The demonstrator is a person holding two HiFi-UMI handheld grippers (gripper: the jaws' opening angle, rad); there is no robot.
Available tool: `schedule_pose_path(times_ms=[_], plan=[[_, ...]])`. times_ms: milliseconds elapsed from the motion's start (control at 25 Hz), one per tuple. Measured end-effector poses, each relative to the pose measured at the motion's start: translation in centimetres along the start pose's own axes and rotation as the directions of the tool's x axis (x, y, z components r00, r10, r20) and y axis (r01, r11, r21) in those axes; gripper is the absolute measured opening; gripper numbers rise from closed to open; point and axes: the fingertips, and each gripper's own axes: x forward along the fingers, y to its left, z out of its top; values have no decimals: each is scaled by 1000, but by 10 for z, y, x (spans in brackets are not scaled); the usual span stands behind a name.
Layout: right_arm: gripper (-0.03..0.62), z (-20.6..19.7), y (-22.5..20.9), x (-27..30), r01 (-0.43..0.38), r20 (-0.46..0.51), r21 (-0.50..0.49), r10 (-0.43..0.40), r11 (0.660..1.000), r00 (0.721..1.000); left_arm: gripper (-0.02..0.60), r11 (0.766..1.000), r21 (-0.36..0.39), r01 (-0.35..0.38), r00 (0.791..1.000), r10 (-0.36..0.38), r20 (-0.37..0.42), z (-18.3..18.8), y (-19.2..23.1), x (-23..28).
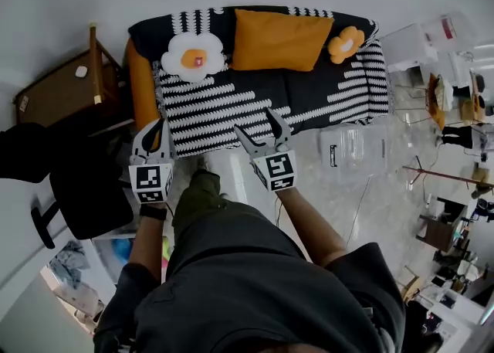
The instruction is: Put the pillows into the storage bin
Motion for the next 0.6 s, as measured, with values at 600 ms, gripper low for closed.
schedule_pose_path(times_ms=[600], plan=[[365, -6, -30, 152, -62, -52, -12, 62, 998, 997, 3, 1000, -5, 5, 999, -5, -49, -20, 48, 114]])
